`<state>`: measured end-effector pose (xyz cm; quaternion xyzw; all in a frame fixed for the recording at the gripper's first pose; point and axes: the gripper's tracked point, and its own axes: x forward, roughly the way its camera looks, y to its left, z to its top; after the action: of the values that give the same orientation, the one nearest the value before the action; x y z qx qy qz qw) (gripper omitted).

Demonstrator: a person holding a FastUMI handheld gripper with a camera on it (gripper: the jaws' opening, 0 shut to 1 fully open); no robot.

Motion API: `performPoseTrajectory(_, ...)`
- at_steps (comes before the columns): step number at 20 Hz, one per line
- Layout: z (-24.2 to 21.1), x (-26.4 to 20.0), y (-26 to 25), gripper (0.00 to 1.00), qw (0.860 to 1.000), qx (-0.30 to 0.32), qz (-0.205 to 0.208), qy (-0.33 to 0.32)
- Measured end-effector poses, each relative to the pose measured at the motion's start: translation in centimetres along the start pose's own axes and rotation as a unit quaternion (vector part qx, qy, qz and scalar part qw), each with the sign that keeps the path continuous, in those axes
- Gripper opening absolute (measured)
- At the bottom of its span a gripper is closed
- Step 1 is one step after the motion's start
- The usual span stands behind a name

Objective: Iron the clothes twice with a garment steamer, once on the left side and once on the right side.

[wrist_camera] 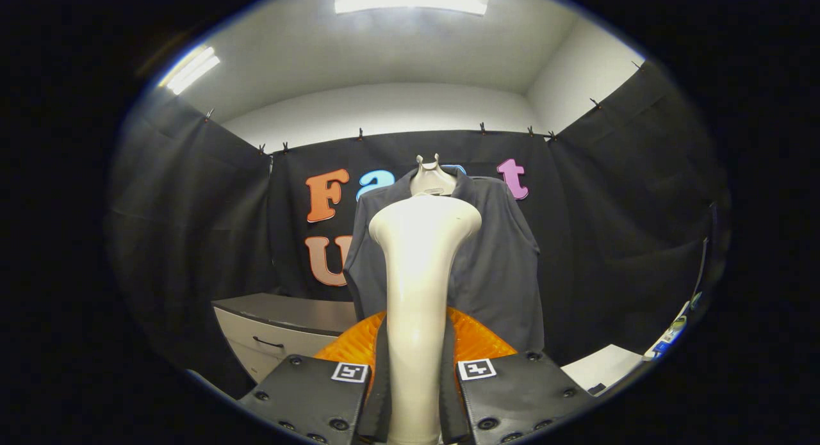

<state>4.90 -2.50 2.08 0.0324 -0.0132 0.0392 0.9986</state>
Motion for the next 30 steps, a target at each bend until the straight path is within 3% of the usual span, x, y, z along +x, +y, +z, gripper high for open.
performPoseTrajectory(30, 0.4, -1.3, 0.5, 0.37, 1.0, -0.005, 0.01, -0.008)
